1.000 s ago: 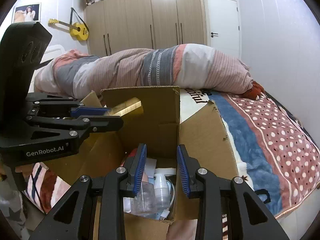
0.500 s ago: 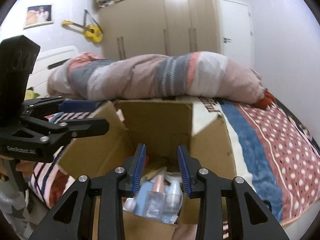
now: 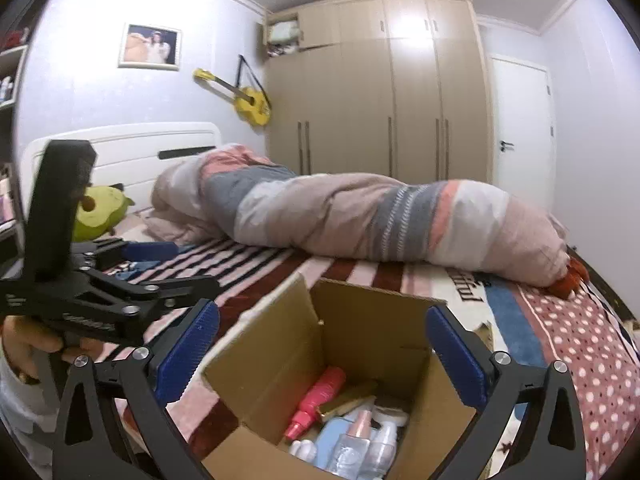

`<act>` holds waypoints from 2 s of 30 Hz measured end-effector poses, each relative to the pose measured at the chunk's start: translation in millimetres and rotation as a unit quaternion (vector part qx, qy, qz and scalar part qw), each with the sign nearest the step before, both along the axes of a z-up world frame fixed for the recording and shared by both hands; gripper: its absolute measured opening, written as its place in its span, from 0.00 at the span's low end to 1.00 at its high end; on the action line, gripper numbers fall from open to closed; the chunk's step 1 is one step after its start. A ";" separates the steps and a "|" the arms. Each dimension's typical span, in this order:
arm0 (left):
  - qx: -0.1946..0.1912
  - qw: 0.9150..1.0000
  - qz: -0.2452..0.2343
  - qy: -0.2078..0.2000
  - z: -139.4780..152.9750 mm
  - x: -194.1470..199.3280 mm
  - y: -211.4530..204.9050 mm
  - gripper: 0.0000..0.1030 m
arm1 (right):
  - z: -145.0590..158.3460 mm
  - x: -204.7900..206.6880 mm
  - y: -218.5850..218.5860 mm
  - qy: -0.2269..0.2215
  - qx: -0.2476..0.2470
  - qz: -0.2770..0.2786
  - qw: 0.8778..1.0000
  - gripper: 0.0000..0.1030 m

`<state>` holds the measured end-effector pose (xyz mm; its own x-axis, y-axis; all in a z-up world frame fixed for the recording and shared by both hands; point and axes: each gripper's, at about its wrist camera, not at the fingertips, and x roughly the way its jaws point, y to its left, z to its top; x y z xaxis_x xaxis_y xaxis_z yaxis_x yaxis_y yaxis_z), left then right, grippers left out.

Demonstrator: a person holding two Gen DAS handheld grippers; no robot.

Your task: Organize rigid objects

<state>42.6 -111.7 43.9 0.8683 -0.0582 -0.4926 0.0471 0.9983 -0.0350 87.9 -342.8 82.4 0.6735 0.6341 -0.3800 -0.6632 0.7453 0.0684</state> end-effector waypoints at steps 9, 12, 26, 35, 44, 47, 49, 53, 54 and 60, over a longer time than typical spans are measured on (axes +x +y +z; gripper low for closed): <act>-0.018 1.000 0.025 0.001 -6.9 -2.1 15.2 0.97 | -2.7 1.3 2.0 0.005 -0.003 0.007 1.000 1.00; -0.017 0.999 0.029 0.002 -7.5 -3.4 16.2 0.97 | -3.2 3.0 0.3 0.007 0.001 0.004 1.000 1.00; -0.012 0.999 0.038 -0.001 -7.7 -4.9 19.1 0.98 | -5.0 1.3 -1.2 0.015 0.006 0.007 1.000 1.00; -0.012 0.999 0.037 -0.001 -8.6 -6.2 18.9 0.98 | -6.4 0.0 -1.0 0.018 0.007 0.008 1.000 1.00; -0.008 0.999 0.039 0.003 -10.1 -6.7 17.9 0.98 | -7.5 -3.8 -1.6 0.022 0.010 0.002 1.000 1.00; -0.007 0.999 0.037 0.003 -10.0 -4.9 18.3 0.98 | -8.0 -3.9 -1.6 0.023 0.009 0.000 1.000 1.00; -0.006 0.999 0.038 0.003 -10.3 -4.1 18.1 0.98 | -8.5 -5.1 -1.6 0.025 0.008 -0.002 1.000 1.00; -0.005 0.999 0.039 0.003 -10.2 -3.6 17.8 0.98 | -8.4 -5.0 -1.9 0.025 0.009 -0.002 1.000 1.00; -0.005 0.999 0.038 0.003 -10.1 -3.3 17.5 0.98 | -8.4 -5.0 -1.9 0.025 0.009 -0.002 1.000 1.00; -0.009 0.999 0.038 0.005 -11.1 -2.3 17.2 0.98 | -8.7 -4.9 -2.8 0.026 0.009 -0.004 1.000 1.00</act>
<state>40.3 -94.5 32.8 0.8656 -0.0011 -0.5007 -0.0295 0.9981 -0.0532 83.0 -345.5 73.7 0.6573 0.6368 -0.4031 -0.6530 0.7482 0.1172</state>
